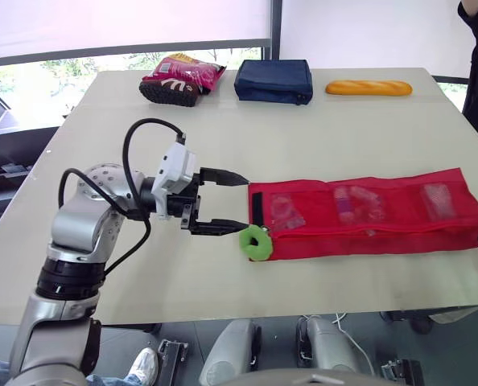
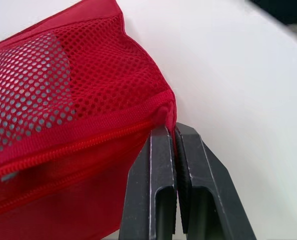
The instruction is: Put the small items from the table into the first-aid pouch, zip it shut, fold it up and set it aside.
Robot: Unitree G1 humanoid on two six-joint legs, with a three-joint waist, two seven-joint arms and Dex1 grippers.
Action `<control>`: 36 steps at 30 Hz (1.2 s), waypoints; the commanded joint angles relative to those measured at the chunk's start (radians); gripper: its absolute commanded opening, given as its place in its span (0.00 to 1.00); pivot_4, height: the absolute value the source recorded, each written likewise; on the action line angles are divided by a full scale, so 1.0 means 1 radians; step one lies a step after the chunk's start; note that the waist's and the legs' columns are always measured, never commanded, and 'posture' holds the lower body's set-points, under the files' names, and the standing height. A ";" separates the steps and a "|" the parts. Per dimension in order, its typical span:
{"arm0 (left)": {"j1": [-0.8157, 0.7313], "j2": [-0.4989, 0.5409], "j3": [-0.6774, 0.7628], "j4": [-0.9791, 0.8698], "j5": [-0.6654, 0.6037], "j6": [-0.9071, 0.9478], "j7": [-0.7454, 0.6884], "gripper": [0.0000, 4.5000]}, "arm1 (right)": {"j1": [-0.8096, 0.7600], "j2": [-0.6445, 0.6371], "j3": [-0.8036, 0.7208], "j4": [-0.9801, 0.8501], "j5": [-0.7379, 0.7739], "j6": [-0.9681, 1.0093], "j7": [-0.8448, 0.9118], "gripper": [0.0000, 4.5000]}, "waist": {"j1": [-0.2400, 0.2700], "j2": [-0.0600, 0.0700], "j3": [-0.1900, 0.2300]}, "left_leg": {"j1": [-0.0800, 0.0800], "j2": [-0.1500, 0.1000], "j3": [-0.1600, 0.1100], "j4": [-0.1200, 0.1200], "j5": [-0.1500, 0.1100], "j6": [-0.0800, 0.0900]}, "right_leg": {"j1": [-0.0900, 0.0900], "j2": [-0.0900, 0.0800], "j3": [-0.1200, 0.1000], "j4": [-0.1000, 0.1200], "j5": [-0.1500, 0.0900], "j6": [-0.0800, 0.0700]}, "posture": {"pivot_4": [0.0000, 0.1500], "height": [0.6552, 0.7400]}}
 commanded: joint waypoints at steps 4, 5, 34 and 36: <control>0.014 0.026 0.026 -0.051 -0.030 0.002 0.033 0.98 | -0.019 -0.039 0.009 0.043 -0.125 -0.109 0.035 0.00 | -0.001 0.000 0.000 | 0.000 0.000 0.000 0.000 0.001 -0.001 | 0.000 0.000 0.000 0.000 0.000 0.000 | 1.00 0.99; 0.016 0.026 0.023 -0.052 -0.026 0.000 0.038 0.98 | -0.016 -0.039 0.011 0.034 -0.127 -0.106 0.047 0.00 | 0.000 0.000 0.000 | 0.000 0.000 0.000 0.000 0.001 -0.002 | 0.000 0.000 0.000 0.000 0.000 0.000 | 1.00 0.99; -0.099 -0.356 -0.194 0.267 0.313 0.246 0.656 1.00 | 0.204 -0.160 -0.043 -0.715 0.445 -0.069 0.554 0.99 | 0.020 -0.003 0.001 | -0.001 0.002 -0.001 0.001 0.000 0.000 | 0.001 -0.001 -0.002 -0.002 0.000 0.001 | 1.00 0.99; -0.096 -0.395 -0.187 0.258 0.304 0.293 0.696 1.00 | 0.202 -0.159 -0.028 -0.746 0.471 -0.071 0.533 0.99 | 0.020 -0.004 0.001 | -0.001 0.002 -0.001 0.001 0.000 -0.001 | 0.001 -0.001 -0.002 -0.002 0.000 0.001 | 1.00 0.99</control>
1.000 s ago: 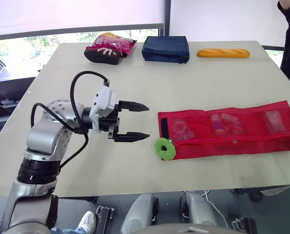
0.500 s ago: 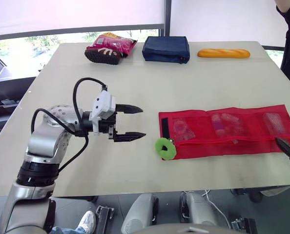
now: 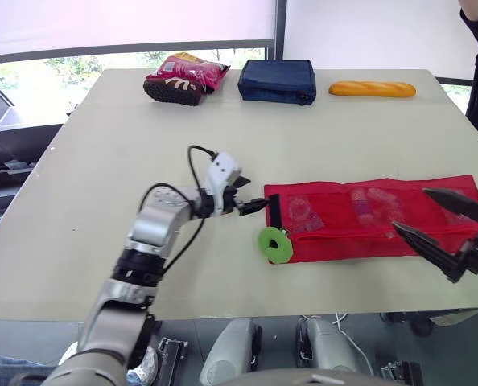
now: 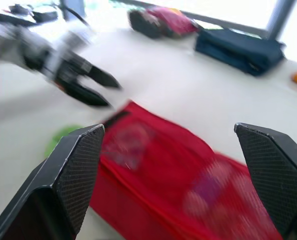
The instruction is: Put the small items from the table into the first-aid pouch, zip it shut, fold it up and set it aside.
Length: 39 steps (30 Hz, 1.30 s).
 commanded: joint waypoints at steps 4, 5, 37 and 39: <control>0.006 -0.055 -0.026 -0.079 0.000 0.119 0.071 1.00 | 0.004 -0.018 0.016 -0.089 0.086 0.000 -0.066 0.99 | 0.005 0.000 0.000 | 0.000 0.000 0.000 0.000 0.000 -0.001 | 0.000 0.000 0.000 0.000 0.000 0.000 | 1.00 0.99; 0.008 -0.055 -0.038 -0.089 0.004 0.131 0.070 1.00 | 0.005 -0.020 0.016 -0.090 0.088 -0.002 -0.071 0.99 | 0.006 0.000 0.000 | 0.000 0.000 0.000 0.000 0.000 -0.001 | 0.000 0.000 0.000 0.000 0.000 0.000 | 1.00 0.99; 0.064 -0.155 -0.019 -0.205 -0.026 0.331 0.249 0.00 | -0.092 -0.072 0.141 -0.106 0.090 -0.017 -0.125 1.00 | 0.011 -0.001 -0.003 | 0.001 0.000 0.000 0.001 0.000 -0.001 | 0.002 -0.001 0.000 0.000 0.000 0.000 | 1.00 0.99; 0.049 -0.159 0.001 -0.205 -0.037 0.330 0.248 0.00 | -0.103 -0.071 0.155 -0.104 0.092 -0.018 -0.128 1.00 | 0.011 -0.001 -0.003 | 0.001 0.000 0.000 0.001 0.000 -0.001 | 0.002 -0.001 0.000 -0.001 0.000 0.000 | 1.00 0.99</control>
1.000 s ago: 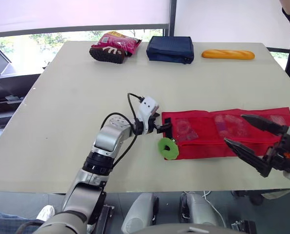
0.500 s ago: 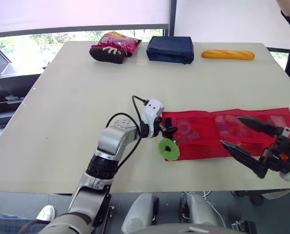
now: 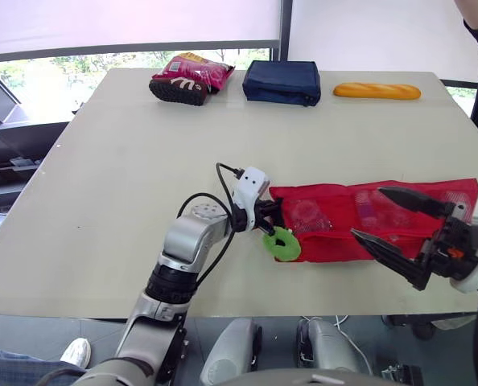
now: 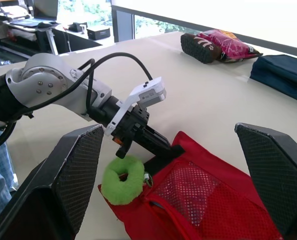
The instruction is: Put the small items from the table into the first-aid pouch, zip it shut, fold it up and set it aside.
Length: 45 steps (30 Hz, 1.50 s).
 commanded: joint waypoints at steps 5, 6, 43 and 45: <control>-0.068 -0.008 0.062 0.019 -0.056 0.064 0.000 0.00 | -0.054 -0.008 0.065 -0.014 0.008 -0.015 -0.006 1.00 | -0.001 0.000 0.000 | 0.000 0.000 0.000 0.000 0.000 0.000 | 0.000 0.000 0.000 0.000 0.000 0.000 | 1.00 0.99; -0.075 -0.007 0.069 0.019 -0.065 0.073 -0.001 0.00 | -0.061 -0.009 0.078 -0.013 0.005 -0.014 -0.006 1.00 | -0.004 -0.001 0.001 | 0.000 0.000 0.000 0.000 0.000 0.000 | 0.000 0.000 0.000 0.000 0.000 0.000 | 1.00 0.99; -0.112 0.018 0.140 -0.012 -0.197 0.164 -0.013 0.00 | -0.466 0.252 0.839 0.244 -0.520 0.434 -0.236 0.01 | -0.010 -0.002 0.001 | -0.001 -0.002 -0.001 0.000 0.001 -0.002 | -0.002 0.000 0.000 0.002 0.000 0.000 | 1.00 0.99; -0.111 0.020 0.138 -0.011 -0.197 0.163 -0.014 0.00 | -0.461 0.270 0.818 0.236 -0.515 0.429 -0.239 0.01 | -0.010 -0.002 0.001 | -0.001 -0.002 -0.001 0.000 0.001 -0.002 | -0.002 0.000 0.000 0.002 0.000 0.000 | 1.00 0.99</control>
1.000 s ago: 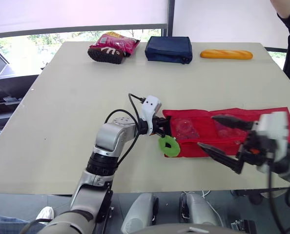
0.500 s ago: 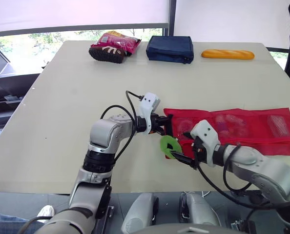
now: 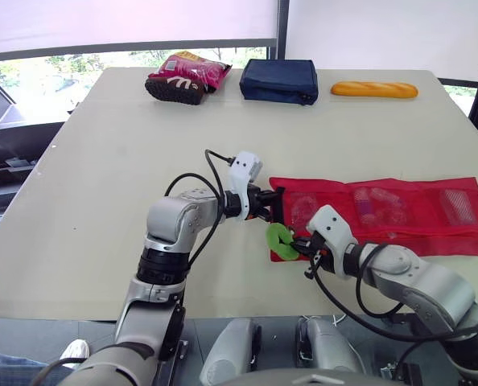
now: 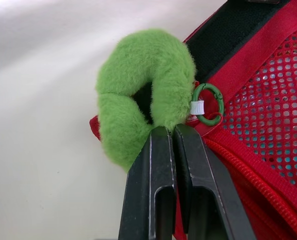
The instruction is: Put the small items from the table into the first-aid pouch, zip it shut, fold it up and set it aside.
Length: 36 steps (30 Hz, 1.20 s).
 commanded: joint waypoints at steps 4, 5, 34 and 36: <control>0.001 0.026 -0.003 -0.017 -0.005 -0.030 -0.012 0.00 | 0.032 0.018 -0.170 -0.111 0.081 0.010 0.028 0.01 | 0.000 0.000 0.000 | 0.000 0.000 0.000 0.000 0.000 0.000 | 0.000 0.000 0.000 0.000 0.000 0.000 | 1.00 0.99; 0.007 0.038 -0.010 -0.014 0.000 -0.039 -0.018 0.00 | 0.041 0.011 -0.223 -0.133 0.110 0.019 0.037 0.01 | 0.000 0.000 0.000 | 0.000 0.000 0.000 0.000 0.000 0.000 | 0.000 0.000 0.000 0.000 0.000 0.000 | 1.00 0.99; -0.011 0.306 -0.095 0.266 0.134 -0.410 -0.266 0.00 | 0.482 -0.286 -0.775 0.066 -0.034 -0.176 0.154 0.01 | 0.000 0.000 0.000 | 0.000 0.002 0.001 -0.001 0.000 0.000 | 0.000 0.000 0.000 -0.001 0.000 0.000 | 1.00 0.99; -0.014 0.328 -0.095 0.291 0.146 -0.443 -0.289 0.00 | 0.486 -0.287 -0.795 0.119 -0.073 -0.207 0.145 0.01 | -0.001 0.000 0.000 | 0.000 0.002 0.001 -0.001 0.000 0.000 | 0.000 0.000 0.000 -0.001 0.000 0.000 | 1.00 0.99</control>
